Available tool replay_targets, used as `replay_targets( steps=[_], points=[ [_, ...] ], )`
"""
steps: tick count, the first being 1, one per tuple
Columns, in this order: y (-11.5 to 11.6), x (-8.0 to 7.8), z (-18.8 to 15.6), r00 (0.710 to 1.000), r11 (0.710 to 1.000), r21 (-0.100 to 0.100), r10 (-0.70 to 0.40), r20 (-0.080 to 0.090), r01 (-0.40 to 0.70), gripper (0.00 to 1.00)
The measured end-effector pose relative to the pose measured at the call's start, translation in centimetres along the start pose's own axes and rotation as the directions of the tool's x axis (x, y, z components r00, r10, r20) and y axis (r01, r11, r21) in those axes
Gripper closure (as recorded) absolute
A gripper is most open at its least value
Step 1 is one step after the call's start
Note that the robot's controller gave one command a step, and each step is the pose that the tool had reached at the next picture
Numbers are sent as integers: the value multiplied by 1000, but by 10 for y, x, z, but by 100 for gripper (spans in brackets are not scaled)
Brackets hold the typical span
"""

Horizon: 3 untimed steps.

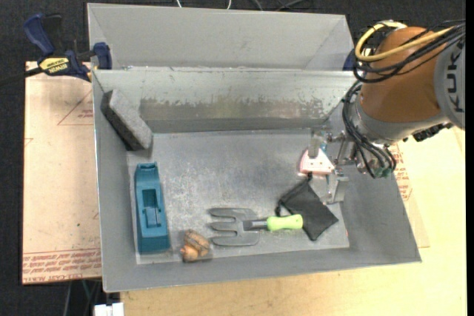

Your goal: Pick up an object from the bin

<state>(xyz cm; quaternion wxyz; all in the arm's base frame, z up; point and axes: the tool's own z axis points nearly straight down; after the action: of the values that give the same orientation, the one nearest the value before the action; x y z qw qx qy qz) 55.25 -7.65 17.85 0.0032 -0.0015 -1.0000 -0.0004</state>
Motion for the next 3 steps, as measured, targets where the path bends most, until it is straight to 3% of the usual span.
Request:
replay_targets(
  steps=[1,2,3],
  points=[
    [0,-2,-4,1000,1000,1,-3,8,3,0],
    [43,39,75,997,997,2,-82,10,82,0],
    [56,62,85,969,969,6,-248,13,248,0]
  ],
)
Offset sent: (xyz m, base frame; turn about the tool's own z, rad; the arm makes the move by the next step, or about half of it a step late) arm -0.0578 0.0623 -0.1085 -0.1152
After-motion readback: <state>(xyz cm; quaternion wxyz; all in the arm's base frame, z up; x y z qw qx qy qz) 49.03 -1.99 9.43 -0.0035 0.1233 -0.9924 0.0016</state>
